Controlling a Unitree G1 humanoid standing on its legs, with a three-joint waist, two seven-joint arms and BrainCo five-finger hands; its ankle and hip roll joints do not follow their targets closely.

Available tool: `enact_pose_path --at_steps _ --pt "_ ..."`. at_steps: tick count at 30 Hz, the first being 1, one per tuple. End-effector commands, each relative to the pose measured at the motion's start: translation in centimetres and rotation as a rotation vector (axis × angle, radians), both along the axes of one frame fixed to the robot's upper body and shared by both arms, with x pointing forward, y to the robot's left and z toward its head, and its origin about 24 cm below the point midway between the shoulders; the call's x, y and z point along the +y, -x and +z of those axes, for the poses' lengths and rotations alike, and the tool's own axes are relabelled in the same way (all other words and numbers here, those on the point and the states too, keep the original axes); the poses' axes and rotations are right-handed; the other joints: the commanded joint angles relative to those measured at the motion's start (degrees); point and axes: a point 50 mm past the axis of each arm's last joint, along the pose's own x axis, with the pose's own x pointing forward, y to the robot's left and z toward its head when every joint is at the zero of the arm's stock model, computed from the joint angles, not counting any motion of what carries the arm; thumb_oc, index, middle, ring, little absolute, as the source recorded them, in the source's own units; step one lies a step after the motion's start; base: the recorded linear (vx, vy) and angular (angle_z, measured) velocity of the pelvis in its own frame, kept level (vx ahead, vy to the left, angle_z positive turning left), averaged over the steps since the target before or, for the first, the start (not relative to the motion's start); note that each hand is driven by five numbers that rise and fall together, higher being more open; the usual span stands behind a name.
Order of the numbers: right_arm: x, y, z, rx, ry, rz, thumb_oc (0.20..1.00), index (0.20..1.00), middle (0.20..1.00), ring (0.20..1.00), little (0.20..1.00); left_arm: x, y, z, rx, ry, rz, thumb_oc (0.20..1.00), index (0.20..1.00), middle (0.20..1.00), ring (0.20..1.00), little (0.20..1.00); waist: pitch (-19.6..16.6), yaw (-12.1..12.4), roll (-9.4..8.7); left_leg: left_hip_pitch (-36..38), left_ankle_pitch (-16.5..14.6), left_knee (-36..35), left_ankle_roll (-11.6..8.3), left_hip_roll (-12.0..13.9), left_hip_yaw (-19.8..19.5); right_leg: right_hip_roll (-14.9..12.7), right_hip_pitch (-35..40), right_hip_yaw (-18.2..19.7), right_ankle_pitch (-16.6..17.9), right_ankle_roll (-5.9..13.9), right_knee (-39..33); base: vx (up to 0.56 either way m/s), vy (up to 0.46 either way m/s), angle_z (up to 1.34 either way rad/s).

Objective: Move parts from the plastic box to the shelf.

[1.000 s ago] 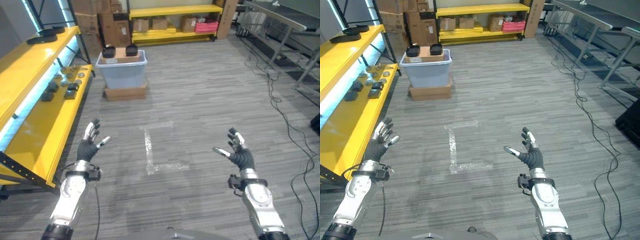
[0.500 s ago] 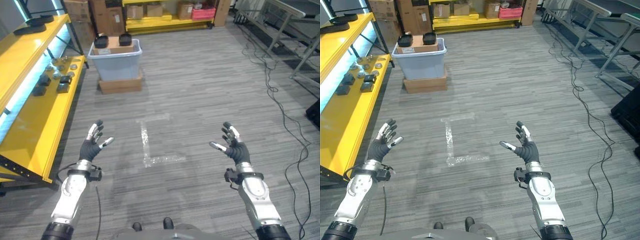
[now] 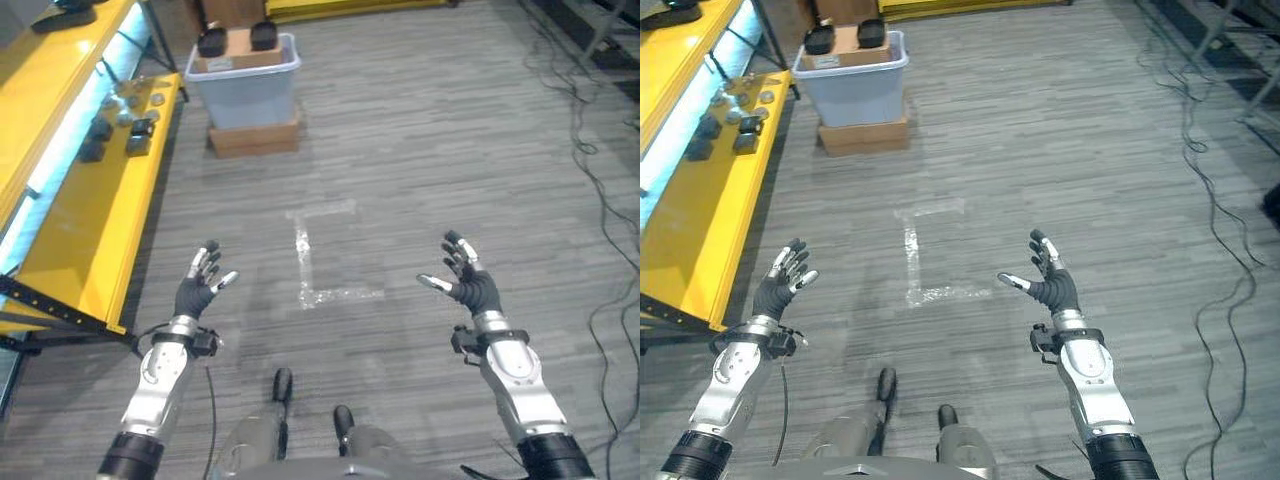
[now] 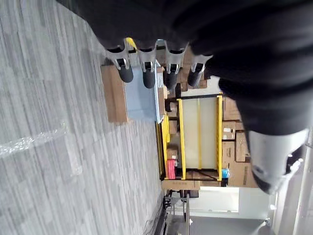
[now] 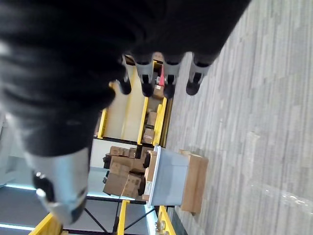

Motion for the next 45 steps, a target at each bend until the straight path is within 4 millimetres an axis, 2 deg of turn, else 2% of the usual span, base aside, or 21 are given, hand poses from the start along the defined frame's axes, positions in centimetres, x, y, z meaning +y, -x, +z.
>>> enact_pose_path --at_steps 1,4,10,12,15,17,18,20,21,22,23,24,28,32,34,35,36,38,42,44,45 --pt "0.9 -0.6 1.8 -0.113 0.049 0.017 1.0 1.0 1.0 1.0 1.0 1.3 -0.3 1.8 -0.098 -0.115 0.018 1.0 1.0 1.0 1.0 1.0 -4.2 0.34 -1.73 -0.08 4.23 2.22 1.53 0.58 1.28 -0.26 13.89 0.59 -6.09 4.81 -5.79 0.15 0.118 -0.91" --pt "2.0 -0.8 1.1 -0.084 0.008 0.048 1.0 1.0 1.0 1.0 1.0 2.0 -0.7 2.6 -0.124 -0.13 0.034 1.0 1.0 1.0 1.0 1.0 -6.42 0.39 -2.82 2.0 3.68 0.66 2.8 0.12 2.86 -3.63 13.02 1.87 -5.69 7.06 -4.82 0.27 0.204 -0.46" --pt "2.5 -1.0 1.1 -0.079 0.023 0.066 1.0 1.0 1.0 1.0 1.0 1.7 -1.2 3.3 -0.15 -0.143 0.023 1.0 1.0 1.0 1.0 1.0 -7.56 0.68 -3.37 3.26 1.34 2.16 4.9 -1.64 3.07 -6.05 11.82 3.4 -3.28 9.01 -0.19 0.14 0.132 -0.06" --pt "2.9 -1.3 1.6 -0.095 0.031 0.083 1.0 1.0 1.0 1.0 1.0 1.4 -1.5 3.5 -0.156 -0.145 0.005 1.0 1.0 1.0 1.0 1.0 -6.78 0.21 -4.04 4.79 -0.13 2.73 6.39 -3.41 2.92 -7.48 8.3 5.15 6.85 11.33 8.35 0.14 0.153 0.06" --pt "3.3 -1.5 1.8 -0.104 0.024 0.1 1.0 1.0 1.0 1.0 1.0 1.4 -1.7 3.7 -0.161 -0.157 -0.007 1.0 1.0 1.0 1.0 1.0 -4.97 -0.52 -3.63 7.33 -1.28 2.04 7.38 -3.22 2.53 -7.31 3.78 5.26 12.92 11.19 16.43 0.14 0.09 0.04" --pt "3.4 -1.3 1.4 -0.087 0.003 0.116 1.0 1.0 1.0 1.0 1.0 1.3 -1.7 4.0 -0.172 -0.183 -0.019 1.0 1.0 1.0 1.0 1.0 -4.43 -1.22 -2.36 10.65 -2.23 0.25 7.55 -1.77 3.23 -5.67 -0.02 1.21 7.09 9.59 12.08 0.27 0.079 -0.2" --pt "3.4 -1.3 1.4 -0.086 0.003 0.116 1.0 1.0 1.0 1.0 1.0 1.3 -1.7 3.9 -0.171 -0.182 -0.02 1.0 1.0 1.0 1.0 1.0 -4.4 -1.35 -2.34 10.9 -2.38 0.15 7.54 -1.79 3.07 -5.71 0.28 1.02 6.91 9.53 12.0 0.18 0.035 -0.37" --pt "3.2 -1.0 1.0 -0.064 -0.011 0.121 1.0 1.0 1.0 1.0 1.0 1.3 -1.5 4.0 -0.175 -0.185 -0.029 1.0 1.0 1.0 1.0 1.0 -4.06 -2.23 -1.58 13.15 -3.58 -0.51 7.51 -1.16 3.06 -2.09 -2.79 -1.93 1.89 8.92 6.75 0.17 0.012 -0.22" --pt "3.2 -1.0 1.0 -0.064 -0.011 0.121 1.0 1.0 1.0 1.0 1.0 1.3 -1.5 4.0 -0.175 -0.185 -0.029 1.0 1.0 1.0 1.0 1.0 -4.06 -2.23 -1.58 13.15 -3.58 -0.51 7.51 -1.16 3.06 -2.09 -2.79 -1.93 1.89 8.92 6.75 0.17 -0.014 -0.08" --pt "3.0 -0.9 0.8 -0.054 -0.012 0.122 1.0 1.0 1.0 1.0 1.0 1.2 -1.5 4.0 -0.173 -0.192 -0.033 1.0 1.0 1.0 1.0 1.0 -3.66 -3.0 -1.62 14.66 -4.25 -0.78 7.49 -1.47 2.55 0.13 -4.1 -2.24 2.09 8.84 4.07 0.36 -0.059 -0.06" --pt "2.7 -0.5 0.1 -0.021 -0.012 0.119 1.0 1.0 1.0 1.0 1.0 0.8 -1.6 3.8 -0.169 -0.203 -0.044 1.0 1.0 1.0 1.0 1.0 -3.32 -5.12 -2.24 18.08 -6.33 -1.16 7.3 -2.47 0.68 4.39 -6.33 0.66 4.45 9.29 -1.27 0.46 -0.092 0.04" --pt "2.6 -0.3 -0.2 -0.01 -0.006 0.116 1.0 1.0 1.0 1.0 1.0 0.7 -1.6 3.7 -0.165 -0.207 -0.049 1.0 1.0 1.0 1.0 1.0 -3.35 -5.53 -2.49 19.08 -6.92 -1.5 7.21 -2.86 0.0 5.22 -6.67 1.59 5.74 9.3 -2.71 0.38 -0.088 0.33" --pt "2.2 0.2 -0.6 0.014 -0.003 0.111 1.0 1.0 1.0 1.0 1.0 0.3 -1.4 3.4 -0.155 -0.203 -0.065 1.0 1.0 1.0 1.0 1.0 -4.15 -6.55 -2.53 21.69 -8.58 -1.93 6.44 -2.47 -1.76 5.82 -7.02 1.5 7.87 9.09 -3.99 0.25 -0.13 0.65" --pt "1.5 1.0 -1.3 0.052 0.003 0.114 1.0 1.0 1.0 1.0 1.0 -0.3 -1.2 2.8 -0.135 -0.21 -0.113 1.0 1.0 1.0 1.0 1.0 -6.19 -7.07 -2.07 22.89 -12.06 2.28 4.38 -0.52 -3.14 5.4 -3.14 1.82 7.23 6.69 -5.51 0.36 -0.264 0.54" --pt "1.0 1.1 -1.1 0.059 0.036 0.122 1.0 1.0 1.0 1.0 1.0 -0.4 -1.1 2.6 -0.124 -0.161 -0.118 1.0 1.0 1.0 1.0 1.0 -5.67 -7.07 -1.78 18.9 -8.04 14.47 1.65 -0.83 -2.52 4.74 -0.96 1.3 6.33 5.55 -4.85 0.21 -0.195 0.28" --pt "1.0 1.1 -1.1 0.059 0.036 0.122 1.0 1.0 1.0 1.0 1.0 -0.4 -1.1 2.6 -0.124 -0.161 -0.118 1.0 1.0 1.0 1.0 1.0 -5.67 -7.07 -1.78 18.9 -8.04 14.47 1.65 -0.83 -2.52 4.74 -0.96 1.3 6.33 5.55 -4.85 0.14 -0.094 0.13" --pt "0.7 1.0 -1.0 0.063 0.045 0.121 1.0 1.0 1.0 1.0 1.0 -0.3 -1.1 2.6 -0.121 -0.157 -0.117 1.0 1.0 1.0 1.0 1.0 -5.13 -6.99 -1.45 16.76 -7.29 20.07 1.44 -1.27 -2.71 4.68 0.33 1.05 5.55 5.05 -4.8 0.16 -0.101 -0.08" --pt "0.2 0.9 -1.0 0.073 0.054 0.104 1.0 1.0 1.0 1.0 1.0 -0.3 -1.1 2.5 -0.12 -0.159 -0.112 1.0 1.0 1.0 1.0 1.0 -4.45 -6.6 -1.65 13.26 -3.79 26.82 0.22 -1.3 -1.3 4.04 2.08 1.02 4.57 4.1 -4.5 0.21 -0.135 -0.12" --pt "-0.7 1.0 -0.8 0.068 0.068 0.067 1.0 1.0 1.0 1.0 1.0 -0.1 -0.7 2.4 -0.12 -0.126 -0.107 1.0 1.0 1.0 1.0 1.0 -4.58 -5.61 -2.21 9.39 -5.23 23.32 1.41 -0.4 3.15 1.87 4.01 0.25 3.05 3.55 -4.5 0.2 -0.048 0.05" --pt "-0.4 0.7 -0.7 0.068 0.093 0.076 1.0 1.0 1.0 1.0 1.0 0.1 -0.2 2.0 -0.102 -0.133 -0.099 1.0 1.0 1.0 1.0 1.0 -4.97 -3.87 -2.15 6.62 -6.6 14.45 2.24 -3.18 -0.03 1.5 5.18 1.13 2.23 3.8 -5.16 0.29 -0.007 -0.04" --pt "-0.4 0.7 -0.8 0.069 0.093 0.076 1.0 1.0 1.0 1.0 1.0 0.1 -0.2 2.0 -0.101 -0.133 -0.099 1.0 1.0 1.0 1.0 1.0 -5.04 -3.87 -2.3 6.98 -6.43 13.88 2.3 -3.3 -0.01 1.32 5.31 1.17 2.12 3.81 -5.25 0.24 -0.011 -0.42"
